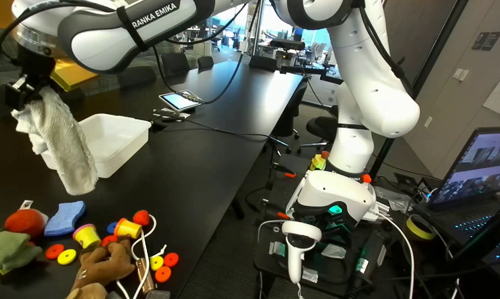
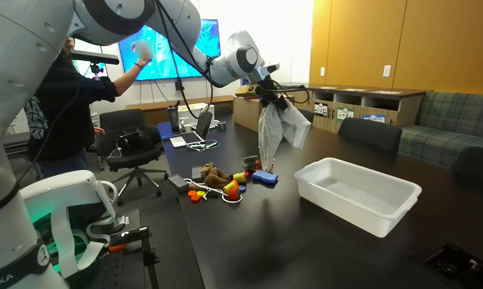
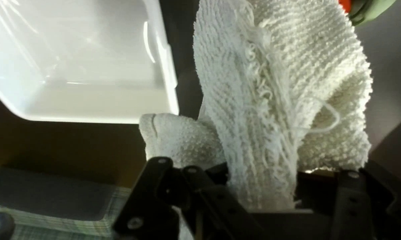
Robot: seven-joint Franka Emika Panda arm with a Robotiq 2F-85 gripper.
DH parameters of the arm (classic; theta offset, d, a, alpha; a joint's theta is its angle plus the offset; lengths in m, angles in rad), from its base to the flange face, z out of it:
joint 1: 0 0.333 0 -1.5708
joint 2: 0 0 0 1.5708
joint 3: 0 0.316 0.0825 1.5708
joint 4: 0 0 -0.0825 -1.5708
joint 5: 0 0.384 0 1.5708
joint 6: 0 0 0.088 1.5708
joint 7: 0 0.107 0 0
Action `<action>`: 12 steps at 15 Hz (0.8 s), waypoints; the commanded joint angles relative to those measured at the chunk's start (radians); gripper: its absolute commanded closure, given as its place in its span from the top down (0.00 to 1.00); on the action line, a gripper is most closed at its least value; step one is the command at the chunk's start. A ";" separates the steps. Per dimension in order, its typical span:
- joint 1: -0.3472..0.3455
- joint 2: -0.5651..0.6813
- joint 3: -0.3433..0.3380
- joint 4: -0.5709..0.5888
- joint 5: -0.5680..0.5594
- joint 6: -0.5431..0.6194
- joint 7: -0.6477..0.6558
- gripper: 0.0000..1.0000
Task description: Use the white towel to slide the things on the counter to the left and then put the towel in the white bin
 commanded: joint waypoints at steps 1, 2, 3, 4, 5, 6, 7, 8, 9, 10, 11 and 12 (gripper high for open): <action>-0.049 0.113 -0.053 0.232 0.009 -0.062 0.053 0.05; -0.061 0.137 -0.072 0.275 0.006 -0.076 0.075 0.04; -0.082 0.157 -0.085 0.321 0.015 -0.100 0.087 0.05; -0.095 0.183 -0.101 0.365 0.018 -0.122 0.111 0.04; -0.109 0.212 -0.113 0.410 0.020 -0.146 0.135 0.05; -0.123 0.239 -0.123 0.453 0.021 -0.174 0.155 0.05; -0.133 0.272 -0.136 0.495 0.015 -0.196 0.181 0.05; -0.140 0.308 -0.153 0.537 0.007 -0.219 0.217 0.05; -0.152 0.338 -0.159 0.575 0.008 -0.250 0.231 0.05; -0.163 0.372 -0.166 0.611 0.007 -0.287 0.245 0.11; -0.176 0.405 -0.170 0.648 0.009 -0.319 0.261 0.31; -0.187 0.437 -0.174 0.682 0.006 -0.352 0.266 0.37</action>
